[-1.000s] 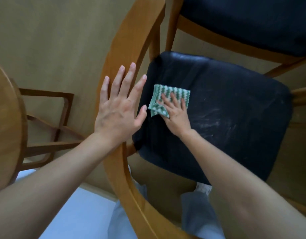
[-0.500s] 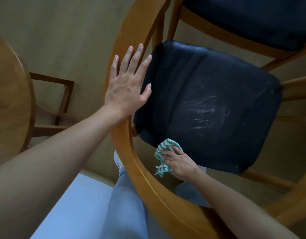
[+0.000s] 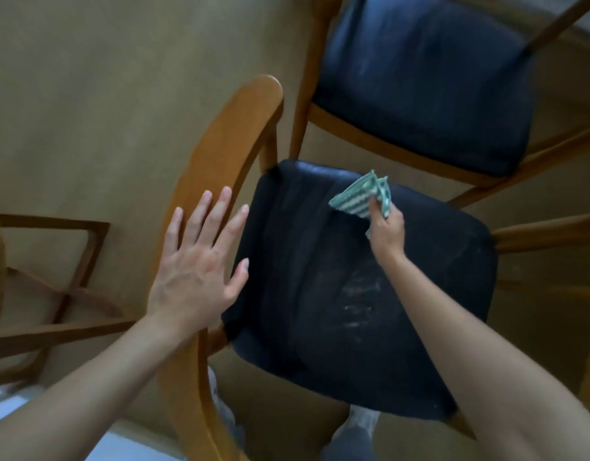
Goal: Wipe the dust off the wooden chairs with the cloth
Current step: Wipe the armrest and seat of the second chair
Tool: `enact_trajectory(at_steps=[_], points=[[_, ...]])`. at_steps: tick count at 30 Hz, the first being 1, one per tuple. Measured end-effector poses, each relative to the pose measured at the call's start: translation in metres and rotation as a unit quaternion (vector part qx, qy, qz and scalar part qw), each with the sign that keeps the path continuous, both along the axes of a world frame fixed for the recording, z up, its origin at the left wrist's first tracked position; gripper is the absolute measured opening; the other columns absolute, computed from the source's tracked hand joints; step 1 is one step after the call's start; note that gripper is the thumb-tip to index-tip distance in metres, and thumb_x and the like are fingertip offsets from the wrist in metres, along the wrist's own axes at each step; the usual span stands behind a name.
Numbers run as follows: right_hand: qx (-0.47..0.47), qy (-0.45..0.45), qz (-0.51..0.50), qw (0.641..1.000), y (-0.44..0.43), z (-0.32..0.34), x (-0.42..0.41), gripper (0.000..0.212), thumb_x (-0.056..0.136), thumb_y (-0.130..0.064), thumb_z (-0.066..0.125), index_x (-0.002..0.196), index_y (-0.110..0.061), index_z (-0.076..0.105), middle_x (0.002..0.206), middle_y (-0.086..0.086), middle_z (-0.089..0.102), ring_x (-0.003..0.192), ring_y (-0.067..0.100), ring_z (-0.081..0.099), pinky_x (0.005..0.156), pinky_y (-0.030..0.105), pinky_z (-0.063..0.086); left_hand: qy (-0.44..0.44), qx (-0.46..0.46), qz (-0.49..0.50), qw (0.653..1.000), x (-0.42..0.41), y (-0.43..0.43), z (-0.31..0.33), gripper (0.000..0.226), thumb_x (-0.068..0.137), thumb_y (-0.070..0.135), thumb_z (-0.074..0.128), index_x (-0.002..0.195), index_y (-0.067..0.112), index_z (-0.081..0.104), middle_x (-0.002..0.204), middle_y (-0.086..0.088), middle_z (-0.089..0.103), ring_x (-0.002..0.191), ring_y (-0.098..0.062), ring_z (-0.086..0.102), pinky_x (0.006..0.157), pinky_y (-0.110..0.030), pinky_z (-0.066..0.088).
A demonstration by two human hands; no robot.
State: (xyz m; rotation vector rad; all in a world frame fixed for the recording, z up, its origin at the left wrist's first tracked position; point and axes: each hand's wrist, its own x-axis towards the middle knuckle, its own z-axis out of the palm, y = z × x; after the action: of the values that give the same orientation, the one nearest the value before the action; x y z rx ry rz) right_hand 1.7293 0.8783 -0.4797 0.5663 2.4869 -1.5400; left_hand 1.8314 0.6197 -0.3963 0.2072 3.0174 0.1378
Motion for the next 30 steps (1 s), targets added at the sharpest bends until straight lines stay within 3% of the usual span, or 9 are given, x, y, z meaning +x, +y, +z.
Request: enact_trajectory(at_steps=[3,6,8,11,14,21,24,27,30], points=[[0.007,0.051,-0.035,0.998,0.009,-0.009,-0.069,0.042,0.098,-0.044,0.042,0.12,-0.013,0.058,0.093,-0.005,0.06,0.074,0.003,0.055,0.062,0.015,0.044,0.005,0.009,0.003,1.0,0.0,-0.002,-0.002,0.066,0.087,0.047,0.034,0.147,0.02,0.026,0.156,-0.008,0.02,0.144,-0.025,0.015,0.115,-0.049,0.013],[0.081,0.059,-0.02,0.995,0.012,-0.026,-0.113,0.04,0.098,-0.045,0.041,0.117,-0.016,0.06,0.1,-0.002,0.062,0.098,0.018,0.058,0.083,0.027,0.043,0.007,0.009,0.001,1.0,-0.002,-0.001,-0.003,0.067,0.087,0.046,0.035,0.147,0.021,0.024,0.156,-0.007,0.019,0.144,-0.025,0.015,0.115,-0.049,0.013],[0.13,0.016,0.029,0.991,0.008,-0.046,-0.127,0.044,0.097,-0.05,0.039,0.12,-0.019,0.06,0.109,0.007,0.064,0.107,0.029,0.057,0.096,0.04,0.042,0.009,0.006,-0.002,1.0,-0.002,-0.002,-0.004,0.067,0.086,0.046,0.035,0.147,0.021,0.024,0.156,-0.006,0.018,0.144,-0.025,0.015,0.115,-0.048,0.012],[0.232,-0.092,0.167,0.954,-0.013,-0.075,-0.125,0.05,0.098,-0.052,0.031,0.133,-0.021,0.051,0.132,0.012,0.054,0.126,0.031,0.042,0.109,0.04,0.025,0.014,0.004,-0.005,1.0,-0.002,-0.003,-0.005,0.068,0.085,0.047,0.036,0.147,0.021,0.025,0.156,-0.005,0.016,0.144,-0.024,0.014,0.116,-0.044,0.007],[0.319,-0.069,0.241,0.914,-0.038,-0.08,-0.121,0.054,0.1,-0.048,0.025,0.142,-0.019,0.041,0.147,0.004,0.04,0.139,0.022,0.025,0.114,0.042,0.008,0.016,0.002,-0.002,1.0,-0.003,-0.001,-0.004,0.068,0.084,0.046,0.037,0.147,0.021,0.026,0.156,-0.005,0.017,0.144,-0.024,0.015,0.115,-0.043,0.007],[0.296,0.016,0.379,0.877,-0.101,-0.077,-0.065,0.052,0.101,-0.043,0.026,0.15,-0.029,0.016,0.158,-0.012,0.005,0.146,0.018,-0.007,0.116,0.043,-0.013,0.019,-0.013,-0.006,1.0,-0.002,-0.002,-0.004,0.067,0.085,0.045,0.037,0.147,0.02,0.027,0.156,-0.008,0.019,0.144,-0.025,0.015,0.113,-0.047,0.012],[0.256,0.069,0.435,0.86,-0.105,-0.081,-0.008,0.055,0.098,-0.044,0.025,0.15,-0.028,0.017,0.158,-0.009,0.01,0.145,0.016,-0.01,0.115,0.042,-0.018,0.022,-0.012,-0.006,1.0,-0.002,-0.002,-0.004,0.068,0.086,0.045,0.037,0.147,0.021,0.024,0.156,-0.008,0.019,0.144,-0.025,0.015,0.113,-0.048,0.013],[0.223,0.082,0.476,0.847,-0.101,-0.078,0.052,0.064,0.088,-0.051,0.011,0.147,-0.031,0.025,0.155,-0.013,0.015,0.141,0.01,-0.009,0.111,0.032,-0.023,0.022,-0.014,-0.005,1.0,-0.002,-0.002,-0.005,0.068,0.086,0.047,0.035,0.148,0.021,0.024,0.156,-0.008,0.018,0.144,-0.026,0.015,0.114,-0.049,0.014],[0.201,0.065,0.519,0.828,-0.088,-0.071,0.105,0.06,0.089,-0.046,0.021,0.144,-0.029,0.036,0.153,-0.013,0.025,0.143,0.012,0.006,0.112,0.031,-0.016,0.015,-0.01,-0.006,1.0,-0.001,-0.002,-0.005,0.068,0.086,0.048,0.034,0.148,0.02,0.025,0.156,-0.009,0.018,0.144,-0.026,0.015,0.114,-0.051,0.016]])
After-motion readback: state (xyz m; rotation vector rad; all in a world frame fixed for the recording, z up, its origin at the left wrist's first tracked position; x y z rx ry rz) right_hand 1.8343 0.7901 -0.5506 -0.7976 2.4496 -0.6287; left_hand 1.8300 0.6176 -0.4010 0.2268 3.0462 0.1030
